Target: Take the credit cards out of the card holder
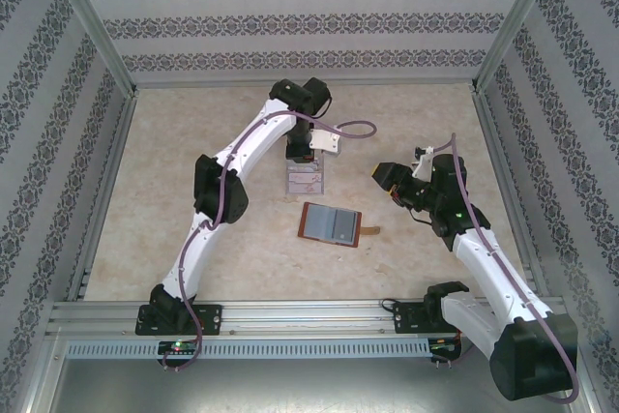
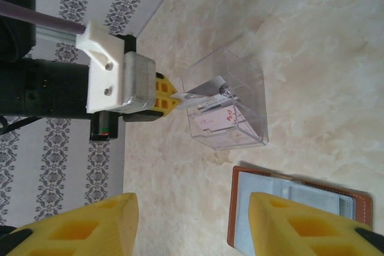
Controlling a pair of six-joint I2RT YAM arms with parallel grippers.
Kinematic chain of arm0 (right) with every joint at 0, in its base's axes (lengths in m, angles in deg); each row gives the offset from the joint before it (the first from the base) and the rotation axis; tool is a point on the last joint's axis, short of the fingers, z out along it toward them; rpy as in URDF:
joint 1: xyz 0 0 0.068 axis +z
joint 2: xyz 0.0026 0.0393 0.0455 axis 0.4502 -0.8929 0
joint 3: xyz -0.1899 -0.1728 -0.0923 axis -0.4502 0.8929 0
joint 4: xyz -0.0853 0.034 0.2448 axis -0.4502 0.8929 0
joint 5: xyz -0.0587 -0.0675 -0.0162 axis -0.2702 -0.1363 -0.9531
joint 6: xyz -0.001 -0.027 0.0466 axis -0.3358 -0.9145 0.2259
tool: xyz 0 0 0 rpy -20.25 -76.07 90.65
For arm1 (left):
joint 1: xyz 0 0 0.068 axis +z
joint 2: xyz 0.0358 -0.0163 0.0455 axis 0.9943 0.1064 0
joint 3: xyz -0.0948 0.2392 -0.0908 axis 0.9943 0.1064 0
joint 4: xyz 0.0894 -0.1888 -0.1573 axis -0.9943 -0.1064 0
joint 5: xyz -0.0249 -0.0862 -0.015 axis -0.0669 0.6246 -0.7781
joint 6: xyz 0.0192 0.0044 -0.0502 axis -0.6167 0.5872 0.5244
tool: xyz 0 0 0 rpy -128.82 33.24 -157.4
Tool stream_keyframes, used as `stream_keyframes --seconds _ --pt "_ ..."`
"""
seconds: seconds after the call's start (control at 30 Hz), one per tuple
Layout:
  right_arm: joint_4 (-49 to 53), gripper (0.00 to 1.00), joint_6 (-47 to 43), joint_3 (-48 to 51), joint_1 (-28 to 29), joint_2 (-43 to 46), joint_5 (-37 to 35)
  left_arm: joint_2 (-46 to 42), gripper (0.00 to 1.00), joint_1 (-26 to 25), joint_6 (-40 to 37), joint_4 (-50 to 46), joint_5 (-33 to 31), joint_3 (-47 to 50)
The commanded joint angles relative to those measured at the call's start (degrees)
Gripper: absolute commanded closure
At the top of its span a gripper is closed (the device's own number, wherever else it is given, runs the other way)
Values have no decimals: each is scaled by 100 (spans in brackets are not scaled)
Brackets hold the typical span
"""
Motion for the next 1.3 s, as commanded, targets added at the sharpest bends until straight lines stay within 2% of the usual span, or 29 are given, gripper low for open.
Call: stream_keyframes --seconds 0.0,0.37,0.47,0.53,0.6,0.8,0.97,1.1,1.27 --pt "59 47 -118 -160 -73 -22 52 63 100 17 -214 174 178 -69" --pt "95 47 -142 -153 -117 -83 17 354 99 25 -195 139 182 -76" --pt "95 47 -151 -153 -119 -98 28 372 85 22 -147 214 123 -83" --pt "86 47 -144 -147 -123 -93 26 364 70 26 -82 334 -17 -98" --pt "86 46 -149 -145 -133 -84 18 363 63 31 25 542 -273 -104" --pt "89 46 -121 -144 -131 -42 13 322 62 66 250 885 -778 -147" --pt "245 46 -178 -161 -120 -78 -37 74 62 70 508 962 -569 -128" --pt "774 47 -428 -268 -36 -315 -118 -190 65 70 1194 1215 -519 33" --pt "971 47 -495 -292 262 -667 -203 -402 66 77 2518 1167 -486 113"
